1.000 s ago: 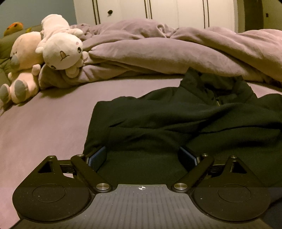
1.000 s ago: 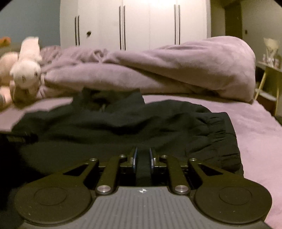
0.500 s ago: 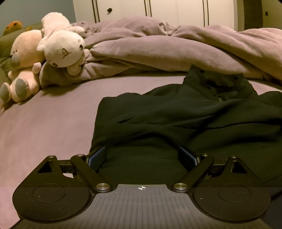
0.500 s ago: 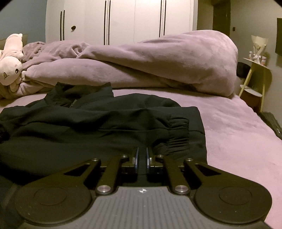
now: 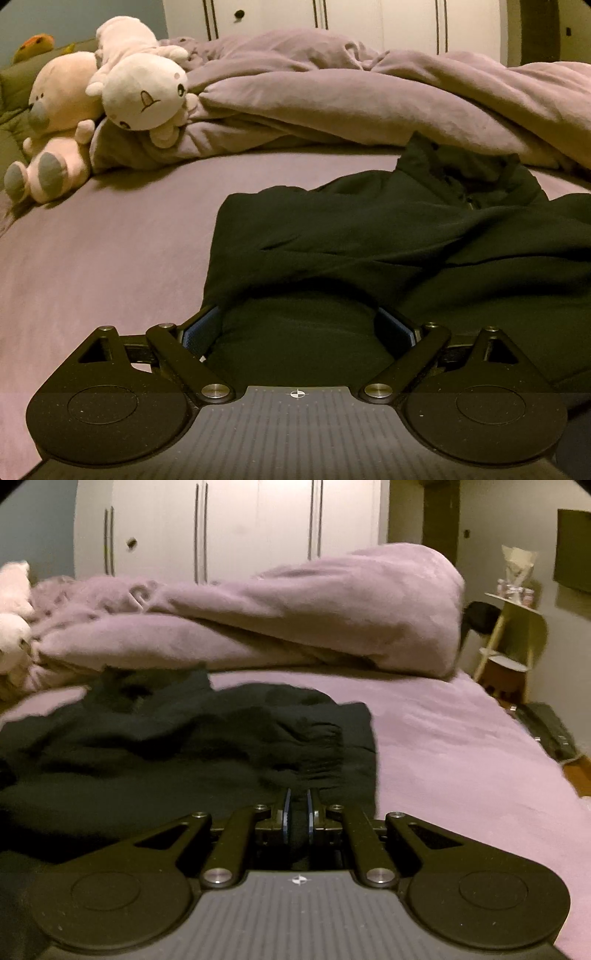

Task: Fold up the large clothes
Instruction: 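Grasp the jacket hem with both grippers and lift it toward the collar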

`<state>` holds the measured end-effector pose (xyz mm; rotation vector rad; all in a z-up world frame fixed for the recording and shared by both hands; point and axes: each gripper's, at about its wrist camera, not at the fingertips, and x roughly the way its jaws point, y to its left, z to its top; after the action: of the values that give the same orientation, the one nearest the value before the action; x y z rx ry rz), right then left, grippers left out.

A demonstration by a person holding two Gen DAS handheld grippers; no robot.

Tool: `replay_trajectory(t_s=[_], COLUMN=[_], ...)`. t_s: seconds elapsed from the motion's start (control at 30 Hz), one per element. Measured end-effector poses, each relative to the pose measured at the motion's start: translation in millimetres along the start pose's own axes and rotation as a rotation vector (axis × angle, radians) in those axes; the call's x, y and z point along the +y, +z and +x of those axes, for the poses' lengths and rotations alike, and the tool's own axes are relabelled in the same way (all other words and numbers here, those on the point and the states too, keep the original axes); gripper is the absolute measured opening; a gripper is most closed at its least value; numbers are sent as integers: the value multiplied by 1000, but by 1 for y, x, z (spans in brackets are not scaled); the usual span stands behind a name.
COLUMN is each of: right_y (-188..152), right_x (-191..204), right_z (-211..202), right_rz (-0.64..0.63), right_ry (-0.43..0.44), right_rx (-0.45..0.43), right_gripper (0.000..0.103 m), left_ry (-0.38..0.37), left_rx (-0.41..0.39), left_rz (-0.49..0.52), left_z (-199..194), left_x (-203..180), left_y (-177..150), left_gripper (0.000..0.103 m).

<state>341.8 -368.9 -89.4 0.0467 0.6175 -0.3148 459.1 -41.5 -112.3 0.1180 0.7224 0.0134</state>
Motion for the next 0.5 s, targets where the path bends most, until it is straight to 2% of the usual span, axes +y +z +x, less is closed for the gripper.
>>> replay_trajectory(t_s=[0.07,0.3,0.43,0.47,0.5], right_y=[-3,2,1,2,2], right_x=[-4,1,1,0,-1], right_z=[10,32,41,43,45], right_rz=[15,-32,-49,-53,-50], right_ry=[12,-33,-51,-55,-57], right_rx=[41,71,66,67,68], right_gripper=[8,9,14,19,20], left_ry=[5,14,15,15,14], left_rx=[-1,0,-3,-4,-4], left_rz=[6,6,7,6,4], left_z=[0,5,7,8,8], left_x=[-1,-3,-3,-3,-3], left_y=[0,0,0,0,1], left_gripper=[96,98,99,100,100])
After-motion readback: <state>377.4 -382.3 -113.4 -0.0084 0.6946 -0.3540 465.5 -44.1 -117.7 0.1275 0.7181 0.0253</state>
